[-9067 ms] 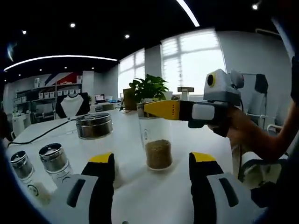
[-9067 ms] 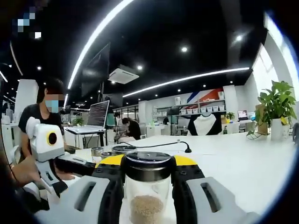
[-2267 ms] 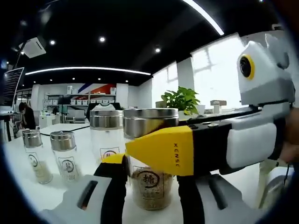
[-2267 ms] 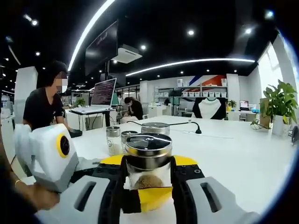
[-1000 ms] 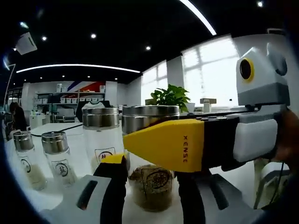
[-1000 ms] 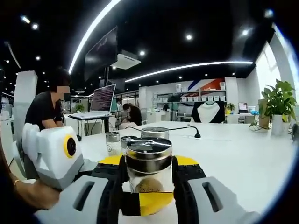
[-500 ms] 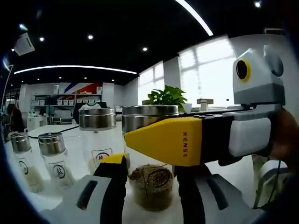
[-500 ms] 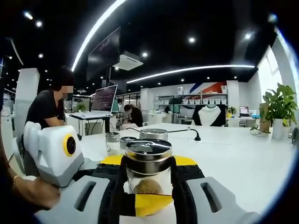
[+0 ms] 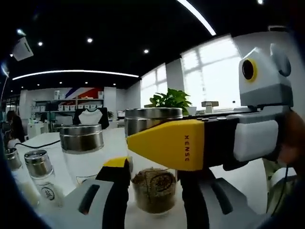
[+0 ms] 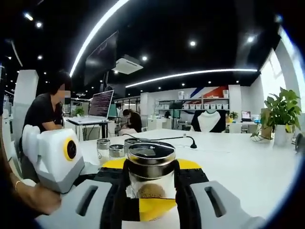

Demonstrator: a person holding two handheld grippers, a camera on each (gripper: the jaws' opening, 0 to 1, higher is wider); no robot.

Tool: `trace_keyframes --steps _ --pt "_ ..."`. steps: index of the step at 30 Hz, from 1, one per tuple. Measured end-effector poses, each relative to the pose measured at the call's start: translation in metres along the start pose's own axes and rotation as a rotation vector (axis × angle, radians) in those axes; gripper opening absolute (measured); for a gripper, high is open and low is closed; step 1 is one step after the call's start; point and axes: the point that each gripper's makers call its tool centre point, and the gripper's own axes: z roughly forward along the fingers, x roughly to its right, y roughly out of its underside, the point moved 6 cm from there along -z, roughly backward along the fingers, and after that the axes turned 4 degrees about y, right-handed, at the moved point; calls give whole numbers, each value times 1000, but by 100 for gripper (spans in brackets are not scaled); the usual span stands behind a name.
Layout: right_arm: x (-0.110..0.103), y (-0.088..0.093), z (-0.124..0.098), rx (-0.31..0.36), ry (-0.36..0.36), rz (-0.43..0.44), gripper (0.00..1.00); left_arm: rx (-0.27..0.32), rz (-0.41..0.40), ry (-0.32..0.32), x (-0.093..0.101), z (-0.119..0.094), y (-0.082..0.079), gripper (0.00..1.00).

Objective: Rotate the seasoning bottle until the label or dispensing opening points toward the visible target arrow and the bottle remains upright within the marked orientation range

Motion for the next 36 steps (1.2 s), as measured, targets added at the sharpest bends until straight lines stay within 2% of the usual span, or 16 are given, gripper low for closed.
trace_keyframes --steps 7,14,16,26,36 --pt "15 -1 8 1 -12 27 36 -1 -28 -26 -3 11 0 43" --pt "21 3 12 -11 -25 27 36 -14 -40 -45 -5 19 3 43" --pt "22 4 13 -14 -31 35 36 -24 -17 -72 -6 19 4 43" --pt "33 6 16 -11 -35 49 36 -29 -30 -85 -7 27 6 43" --pt "40 3 18 -4 -43 26 36 -19 -25 -105 -7 34 4 43"
